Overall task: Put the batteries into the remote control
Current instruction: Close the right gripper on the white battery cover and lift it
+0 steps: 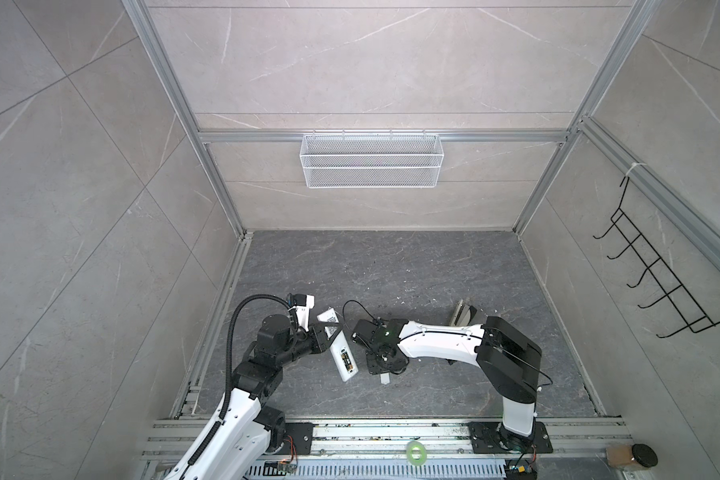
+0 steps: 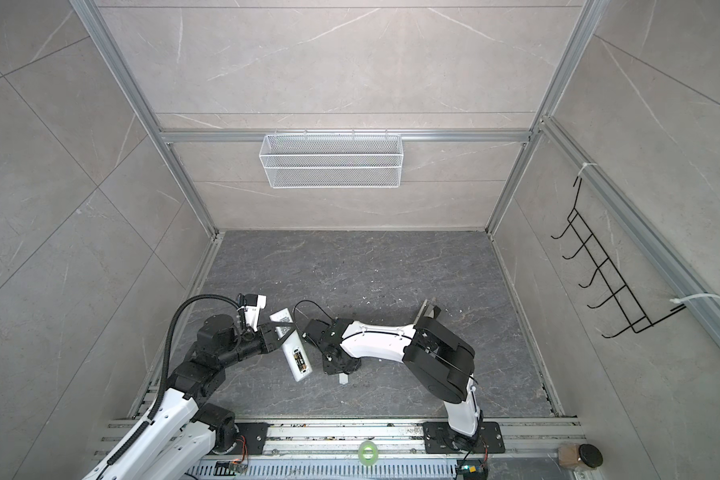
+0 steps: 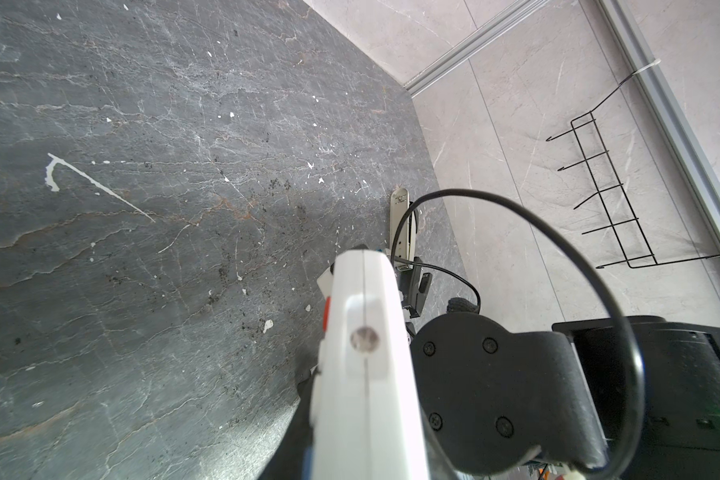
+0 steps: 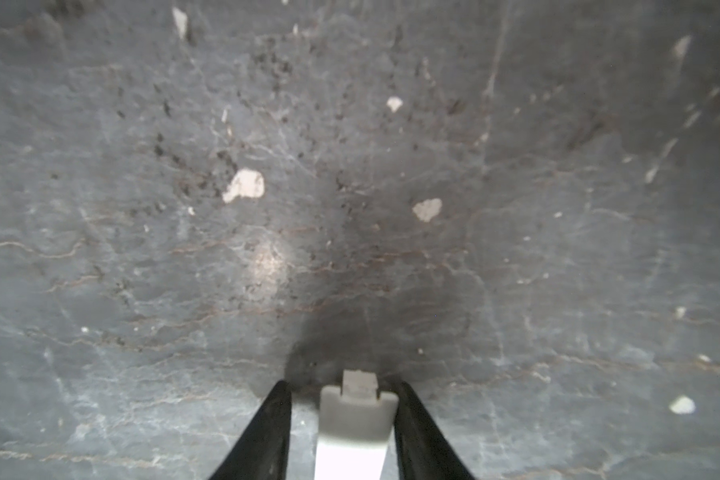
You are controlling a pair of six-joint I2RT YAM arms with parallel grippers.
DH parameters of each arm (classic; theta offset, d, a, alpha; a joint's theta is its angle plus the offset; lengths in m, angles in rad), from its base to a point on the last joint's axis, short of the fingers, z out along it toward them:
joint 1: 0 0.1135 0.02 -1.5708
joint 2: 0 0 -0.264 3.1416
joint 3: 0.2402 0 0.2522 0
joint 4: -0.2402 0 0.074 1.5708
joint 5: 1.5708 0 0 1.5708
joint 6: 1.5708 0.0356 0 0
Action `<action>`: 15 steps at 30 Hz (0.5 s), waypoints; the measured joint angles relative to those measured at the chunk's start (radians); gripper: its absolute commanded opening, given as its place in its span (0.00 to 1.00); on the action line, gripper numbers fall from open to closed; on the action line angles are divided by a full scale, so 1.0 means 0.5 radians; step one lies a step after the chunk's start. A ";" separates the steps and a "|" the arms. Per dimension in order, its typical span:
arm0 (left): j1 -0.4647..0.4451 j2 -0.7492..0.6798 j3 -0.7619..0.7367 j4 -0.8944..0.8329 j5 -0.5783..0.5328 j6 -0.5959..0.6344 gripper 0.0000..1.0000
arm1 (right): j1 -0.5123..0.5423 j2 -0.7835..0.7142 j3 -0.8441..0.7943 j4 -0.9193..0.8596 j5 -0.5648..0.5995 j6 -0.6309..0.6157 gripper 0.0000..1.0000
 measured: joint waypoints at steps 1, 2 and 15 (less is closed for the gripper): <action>0.000 0.005 0.000 0.002 0.001 0.000 0.00 | -0.003 0.002 0.000 0.000 0.005 -0.002 0.39; 0.000 0.011 0.000 0.004 0.001 0.000 0.00 | -0.007 0.004 0.000 0.000 0.008 -0.003 0.37; 0.000 0.021 0.000 0.014 0.001 0.000 0.00 | -0.018 0.005 0.000 -0.012 0.031 -0.032 0.22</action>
